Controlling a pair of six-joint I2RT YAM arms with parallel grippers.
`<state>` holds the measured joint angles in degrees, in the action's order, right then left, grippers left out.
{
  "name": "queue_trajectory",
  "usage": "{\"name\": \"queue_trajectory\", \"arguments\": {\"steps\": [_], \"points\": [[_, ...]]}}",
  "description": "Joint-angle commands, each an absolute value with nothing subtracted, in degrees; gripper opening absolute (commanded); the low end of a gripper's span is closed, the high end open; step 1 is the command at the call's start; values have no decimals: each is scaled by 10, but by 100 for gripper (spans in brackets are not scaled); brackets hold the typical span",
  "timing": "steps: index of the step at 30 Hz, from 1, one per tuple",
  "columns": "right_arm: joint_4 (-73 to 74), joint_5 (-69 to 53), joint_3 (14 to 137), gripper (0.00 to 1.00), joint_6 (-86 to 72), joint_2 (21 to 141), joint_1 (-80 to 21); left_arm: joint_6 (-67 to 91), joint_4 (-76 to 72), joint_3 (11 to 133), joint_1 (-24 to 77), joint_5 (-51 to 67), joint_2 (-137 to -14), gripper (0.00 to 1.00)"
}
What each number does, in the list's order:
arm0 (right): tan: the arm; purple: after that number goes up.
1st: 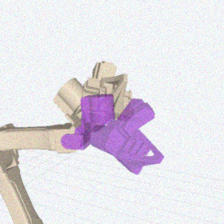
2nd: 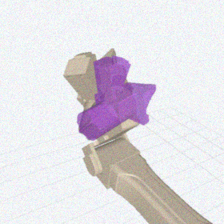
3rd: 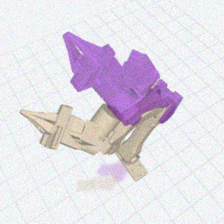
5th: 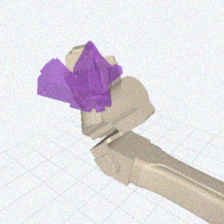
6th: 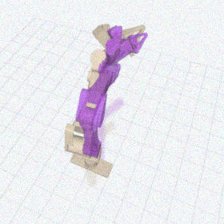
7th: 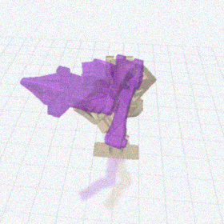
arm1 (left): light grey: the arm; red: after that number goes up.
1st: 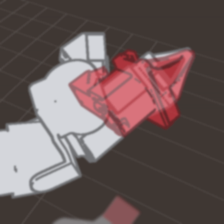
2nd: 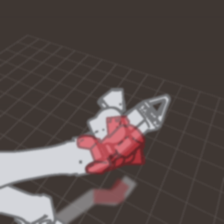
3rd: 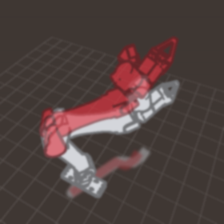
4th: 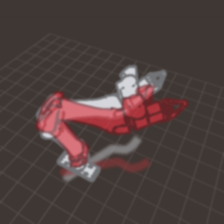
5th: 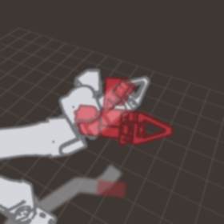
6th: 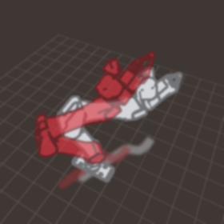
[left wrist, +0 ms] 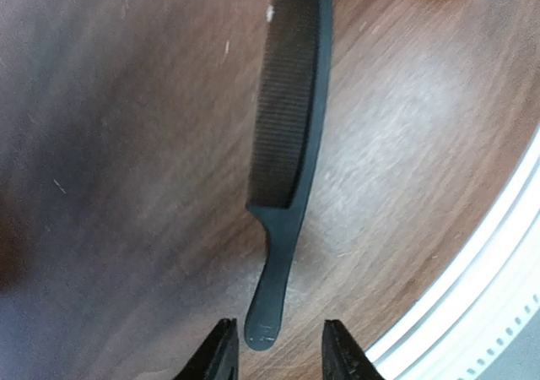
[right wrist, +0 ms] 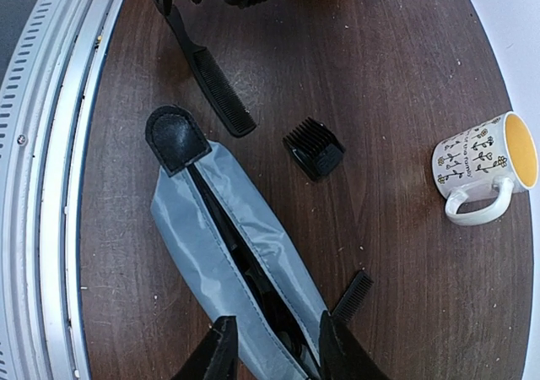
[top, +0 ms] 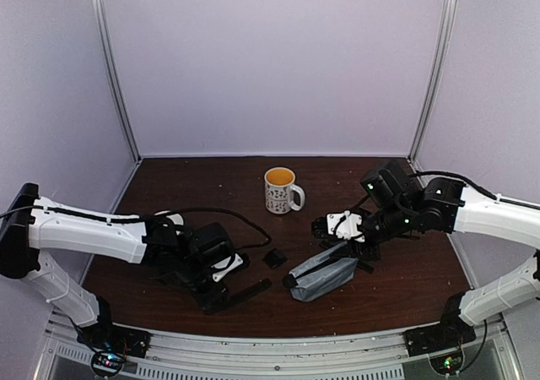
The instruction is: Sort the hair-cutting tools
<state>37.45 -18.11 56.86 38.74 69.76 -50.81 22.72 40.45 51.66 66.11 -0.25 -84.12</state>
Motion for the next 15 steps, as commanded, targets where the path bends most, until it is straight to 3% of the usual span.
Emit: {"name": "queue_trajectory", "arguments": {"steps": [1, 9, 15], "points": [[368, -190, 576, 34, 381, 701, -505, 250, 429, 500, 663, 15, -874, 39], [369, -193, 575, 34, 382, 704, -505, 248, 443, 494, 663, 20, -931, 39], [369, -193, 574, 34, 384, 708, -505, 240, 436, 481, 663, 28, -955, 32]]}}
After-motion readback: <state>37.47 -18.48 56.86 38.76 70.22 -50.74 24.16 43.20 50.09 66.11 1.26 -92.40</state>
